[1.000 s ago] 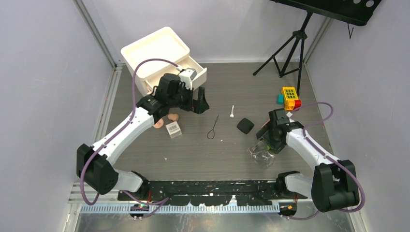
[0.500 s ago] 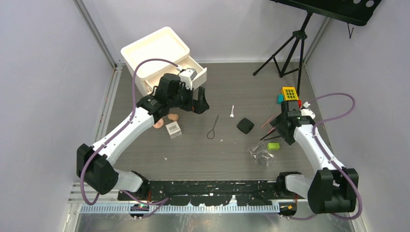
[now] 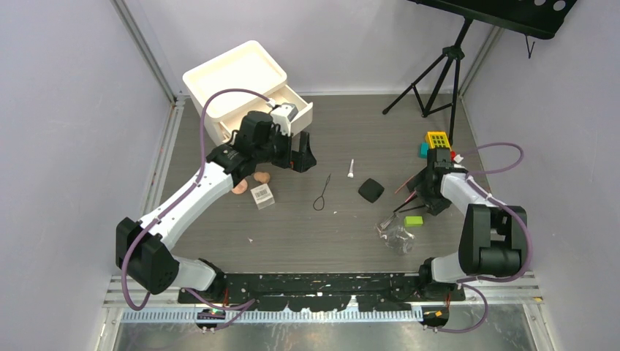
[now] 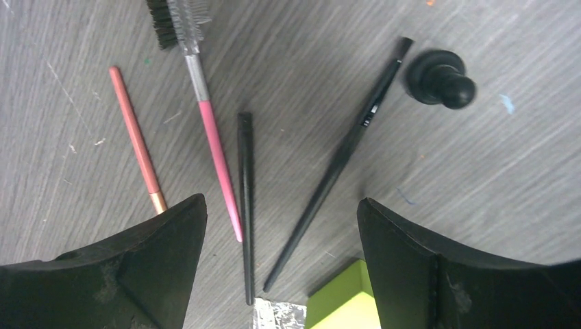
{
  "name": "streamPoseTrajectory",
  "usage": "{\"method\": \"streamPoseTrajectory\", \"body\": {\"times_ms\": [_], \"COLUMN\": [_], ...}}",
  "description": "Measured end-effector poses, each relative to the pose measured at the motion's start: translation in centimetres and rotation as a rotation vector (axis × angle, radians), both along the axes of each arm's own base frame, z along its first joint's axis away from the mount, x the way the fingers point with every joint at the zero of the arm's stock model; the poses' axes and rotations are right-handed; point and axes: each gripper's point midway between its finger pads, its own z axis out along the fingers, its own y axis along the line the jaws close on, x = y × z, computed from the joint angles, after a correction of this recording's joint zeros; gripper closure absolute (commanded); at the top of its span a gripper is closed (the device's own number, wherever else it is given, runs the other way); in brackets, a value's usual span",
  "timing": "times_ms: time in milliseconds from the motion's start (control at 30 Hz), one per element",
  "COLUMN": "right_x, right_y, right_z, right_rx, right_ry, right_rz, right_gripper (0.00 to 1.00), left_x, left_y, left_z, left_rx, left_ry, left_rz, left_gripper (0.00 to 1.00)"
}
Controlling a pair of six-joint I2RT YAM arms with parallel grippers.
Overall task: Organize the makeup
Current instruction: Move the makeup to the center of the board.
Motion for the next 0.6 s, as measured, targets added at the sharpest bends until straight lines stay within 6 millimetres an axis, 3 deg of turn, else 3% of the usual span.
{"method": "streamPoseTrajectory", "body": {"times_ms": [600], "right_x": [4.3], "right_y": [2.2], "right_z": [0.2], "right_rx": [0.111], "right_ry": [-0.157], "right_rz": [0.097], "right_gripper": [0.16], "left_x": [0.2], "left_y": [0.4], "left_z": [-0.2], "left_rx": [0.020], "left_ry": [-0.005], "left_rz": [0.018], "left_gripper": [0.01]}}
